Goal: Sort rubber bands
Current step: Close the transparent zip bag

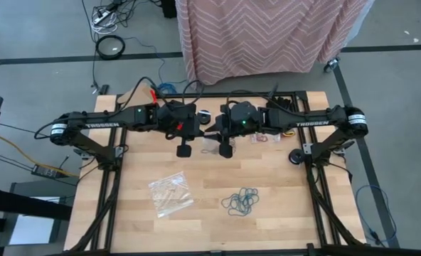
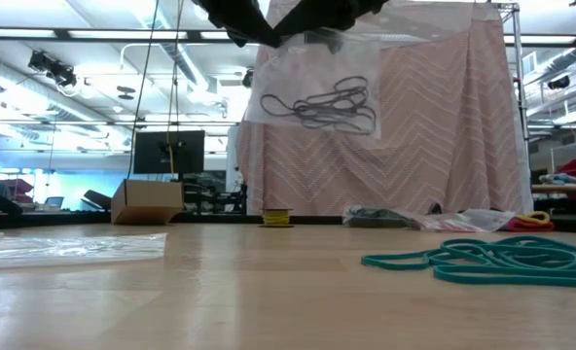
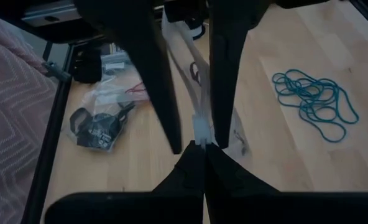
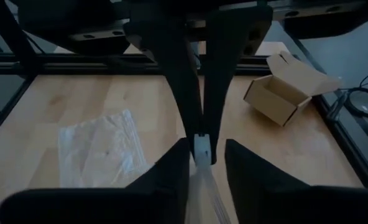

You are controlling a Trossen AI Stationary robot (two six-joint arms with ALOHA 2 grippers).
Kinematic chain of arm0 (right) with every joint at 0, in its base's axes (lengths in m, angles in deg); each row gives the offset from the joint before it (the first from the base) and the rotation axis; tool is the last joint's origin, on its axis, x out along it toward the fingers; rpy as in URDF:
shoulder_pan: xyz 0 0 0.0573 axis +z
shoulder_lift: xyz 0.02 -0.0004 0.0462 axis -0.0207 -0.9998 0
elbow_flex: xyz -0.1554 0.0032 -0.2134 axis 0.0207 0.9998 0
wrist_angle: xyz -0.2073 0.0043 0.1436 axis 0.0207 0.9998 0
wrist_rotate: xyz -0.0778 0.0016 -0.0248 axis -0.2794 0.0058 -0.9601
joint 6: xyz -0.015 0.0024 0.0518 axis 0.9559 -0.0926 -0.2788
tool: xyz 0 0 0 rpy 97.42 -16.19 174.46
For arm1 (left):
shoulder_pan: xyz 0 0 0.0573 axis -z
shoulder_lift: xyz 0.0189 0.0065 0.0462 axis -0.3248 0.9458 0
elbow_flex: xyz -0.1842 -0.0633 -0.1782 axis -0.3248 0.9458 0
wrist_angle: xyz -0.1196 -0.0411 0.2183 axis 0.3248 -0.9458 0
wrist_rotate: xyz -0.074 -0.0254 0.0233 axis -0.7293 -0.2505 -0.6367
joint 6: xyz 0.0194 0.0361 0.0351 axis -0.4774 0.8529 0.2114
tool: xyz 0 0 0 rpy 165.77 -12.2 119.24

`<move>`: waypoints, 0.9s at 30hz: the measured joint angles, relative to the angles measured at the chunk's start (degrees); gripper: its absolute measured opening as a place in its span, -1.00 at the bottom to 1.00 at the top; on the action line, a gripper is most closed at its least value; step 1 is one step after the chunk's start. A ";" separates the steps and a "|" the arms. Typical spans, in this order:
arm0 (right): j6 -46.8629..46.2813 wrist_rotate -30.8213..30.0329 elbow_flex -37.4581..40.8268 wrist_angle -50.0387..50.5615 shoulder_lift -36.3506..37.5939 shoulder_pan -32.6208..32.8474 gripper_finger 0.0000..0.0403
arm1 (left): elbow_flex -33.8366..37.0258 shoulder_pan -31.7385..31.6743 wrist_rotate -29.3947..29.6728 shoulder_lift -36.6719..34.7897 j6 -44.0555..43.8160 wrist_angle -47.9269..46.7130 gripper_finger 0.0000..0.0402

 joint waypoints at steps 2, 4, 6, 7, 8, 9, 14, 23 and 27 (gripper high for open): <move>-0.01 0.07 0.00 0.09 0.00 0.04 -0.70 | 0.00 0.00 0.04 0.00 0.00 -0.04 -1.00; -0.01 0.05 0.00 0.11 0.00 0.04 -0.82 | 0.00 0.00 0.07 0.00 0.00 -0.09 -1.00; -0.01 -0.02 0.00 0.15 0.02 0.04 -0.92 | 0.00 0.00 0.15 0.00 0.00 -0.30 -1.00; -0.01 -0.04 0.00 0.17 0.02 0.04 -0.95 | 0.00 0.00 0.16 0.00 0.00 -0.40 -1.00; -0.01 -0.04 0.00 0.19 0.02 0.04 -0.95 | 0.00 0.00 0.20 0.00 0.00 -0.47 -1.00; 0.00 -0.06 0.00 0.18 0.02 0.04 -0.95 | 0.00 0.00 0.26 0.00 0.00 -0.59 -1.00; -0.08 -0.15 0.00 0.22 0.02 0.04 -0.85 | 0.00 0.00 0.65 0.00 0.00 -0.92 -1.00; -0.19 -0.17 0.00 1.11 0.00 0.04 -0.96 | -0.13 -0.02 1.99 0.00 0.01 -2.83 -1.00; -1.53 -0.18 0.00 1.21 -0.08 0.02 -0.95 | -0.22 0.00 2.73 -0.01 0.01 -3.65 -1.00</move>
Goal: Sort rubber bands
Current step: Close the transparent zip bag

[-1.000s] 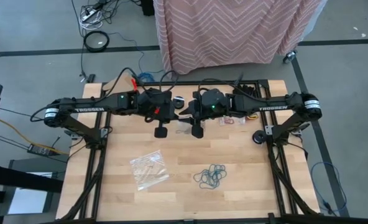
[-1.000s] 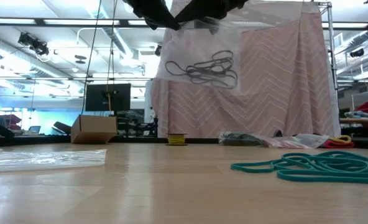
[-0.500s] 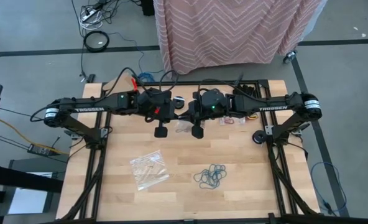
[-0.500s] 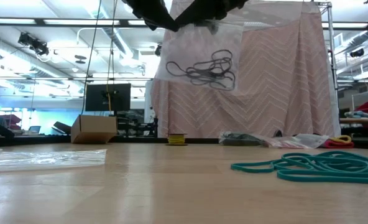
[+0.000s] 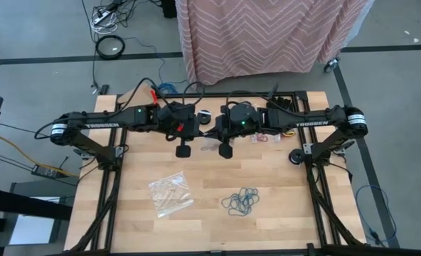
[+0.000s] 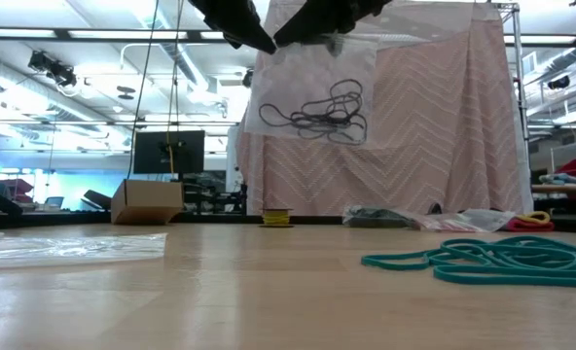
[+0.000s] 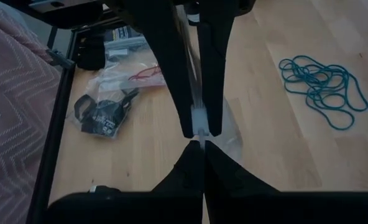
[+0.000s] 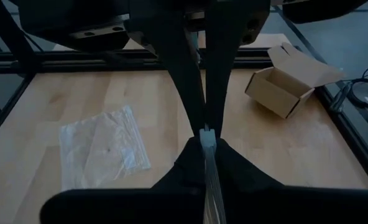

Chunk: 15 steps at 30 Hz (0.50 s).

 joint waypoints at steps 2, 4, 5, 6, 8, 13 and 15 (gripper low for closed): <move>-0.01 -0.01 0.00 0.10 -0.01 0.00 -0.96 | 0.00 0.00 0.36 -0.25 0.01 -0.48 -1.00; -0.06 -0.01 0.00 0.10 -0.01 0.00 -0.97 | 0.00 0.00 0.48 -0.51 0.01 -0.76 -1.00; -0.06 -0.01 0.00 0.08 -0.01 0.00 -0.97 | 0.02 0.00 0.52 -0.88 0.01 -1.13 -1.00; -0.07 -0.01 0.00 0.02 -0.01 0.00 -0.97 | 0.04 0.00 0.66 -1.08 0.01 -1.56 -1.00; -0.11 -0.01 -0.02 0.80 0.02 0.00 -0.98 | 0.08 -0.01 1.07 -1.76 0.00 -3.70 -1.00; -0.12 0.08 -0.07 0.33 0.04 0.00 -1.00 | 0.20 -0.02 3.28 -4.26 0.01 -8.25 -1.00; -0.12 0.14 -0.07 0.08 0.04 0.00 -1.00 | 0.21 -0.02 3.63 -5.74 0.01 -9.29 -1.00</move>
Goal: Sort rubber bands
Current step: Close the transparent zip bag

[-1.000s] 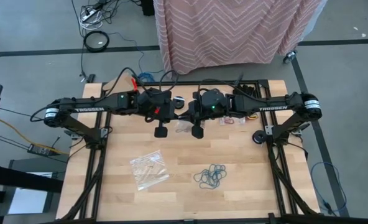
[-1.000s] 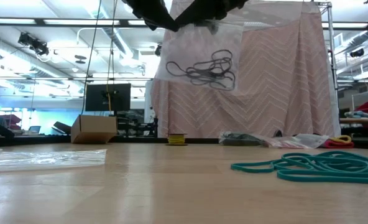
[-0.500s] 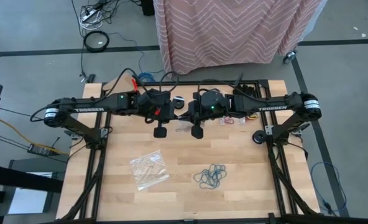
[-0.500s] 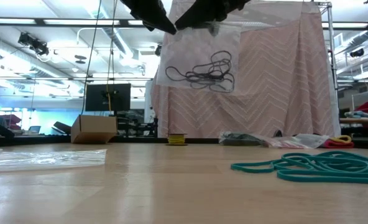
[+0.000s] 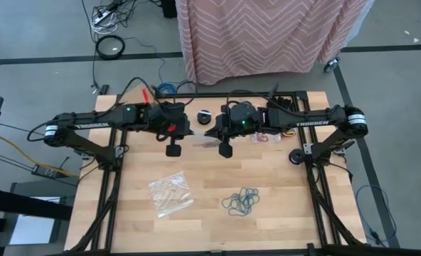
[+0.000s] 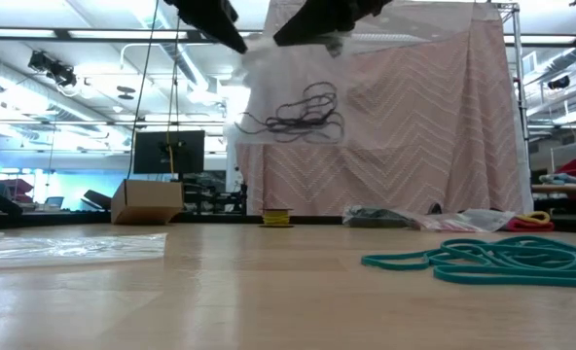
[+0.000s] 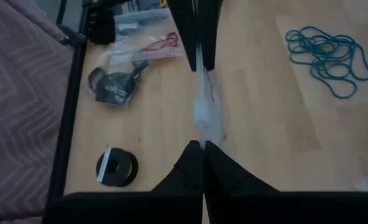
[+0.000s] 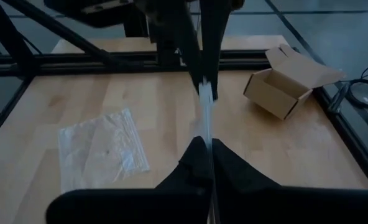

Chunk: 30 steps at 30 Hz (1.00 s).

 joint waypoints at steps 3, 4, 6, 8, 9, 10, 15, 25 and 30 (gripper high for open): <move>0.09 0.19 -0.04 -2.09 0.07 0.00 -1.00 | 0.01 0.00 0.09 -2.01 -0.02 -0.48 -1.00; 0.44 0.44 -0.04 -3.31 0.07 0.00 -1.00 | 0.01 0.00 0.15 -2.23 0.00 -0.43 -1.00; 1.93 1.99 0.07 -6.26 0.09 -0.01 -0.97 | 0.01 -0.02 -0.01 -2.31 -0.13 -0.30 -1.00; 2.43 3.51 0.07 -9.22 0.12 -0.16 -0.91 | 0.07 -0.02 -0.97 -1.66 -0.19 0.02 -1.00; 2.42 4.31 0.07 -10.12 0.19 -0.33 -0.87 | 0.07 0.03 -1.34 -1.23 -0.20 0.74 -1.00; 2.23 5.12 0.05 -10.49 0.28 -0.48 -0.82 | 0.08 0.22 -1.59 -0.77 -0.20 1.34 -1.00; 1.89 6.00 0.07 -9.59 0.28 -0.78 -0.53 | 0.11 1.15 -2.28 1.11 -0.13 6.82 -1.00; 0.07 5.72 0.07 -6.85 0.22 -0.90 -0.38 | 0.12 1.75 -2.32 1.93 -0.05 10.24 -1.00; 0.07 5.70 0.07 -5.48 0.17 -0.89 -0.59 | 0.09 1.77 -2.34 1.93 -0.04 10.38 -1.00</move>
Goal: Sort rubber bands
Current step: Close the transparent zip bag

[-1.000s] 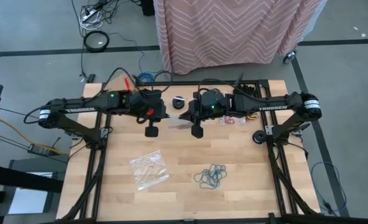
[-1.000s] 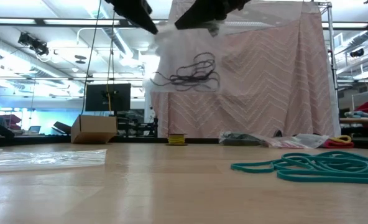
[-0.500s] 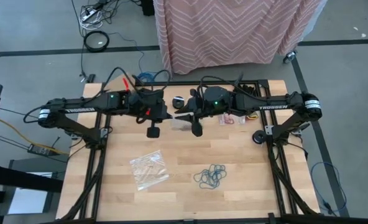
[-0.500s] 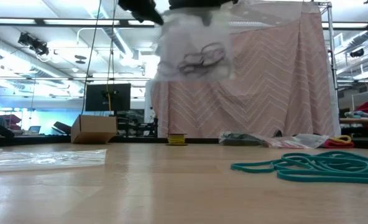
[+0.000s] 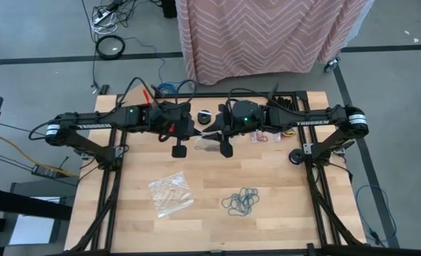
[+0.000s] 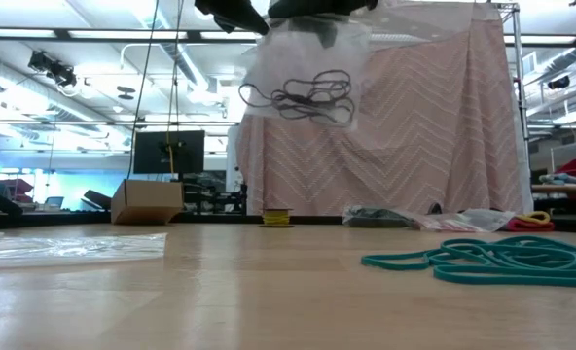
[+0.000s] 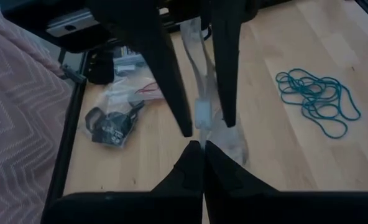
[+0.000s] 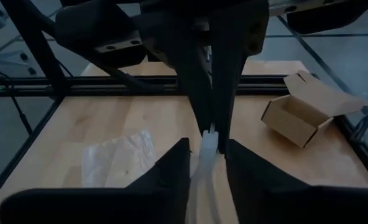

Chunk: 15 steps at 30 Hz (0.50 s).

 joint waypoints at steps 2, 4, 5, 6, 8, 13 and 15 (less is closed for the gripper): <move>0.00 0.02 0.00 -0.07 0.00 0.01 -0.70 | 0.00 0.07 0.00 0.00 0.00 0.02 -1.00; 0.00 -0.14 0.00 -0.04 0.00 0.01 -0.81 | 0.00 0.09 -0.02 0.01 0.00 0.00 -1.00; 0.00 -0.18 0.00 -0.03 -0.02 0.01 -0.86 | 0.00 0.09 -0.02 0.00 0.00 -0.02 -1.00; 0.01 -0.17 0.00 0.03 -0.02 0.01 -0.91 | -0.02 0.09 -0.02 0.02 0.00 -0.08 -1.00; 0.04 -0.19 0.00 0.08 -0.02 0.01 -0.96 | -0.04 0.09 -0.04 0.02 0.02 -0.20 -1.00; 0.02 -0.26 0.00 -0.04 -0.17 -0.01 -0.89 | -0.16 0.09 -0.07 0.00 0.00 -1.47 -1.00; 0.01 -0.41 0.00 0.09 -0.20 -0.01 -0.88 | -0.20 0.11 0.29 0.00 0.00 -2.64 -1.00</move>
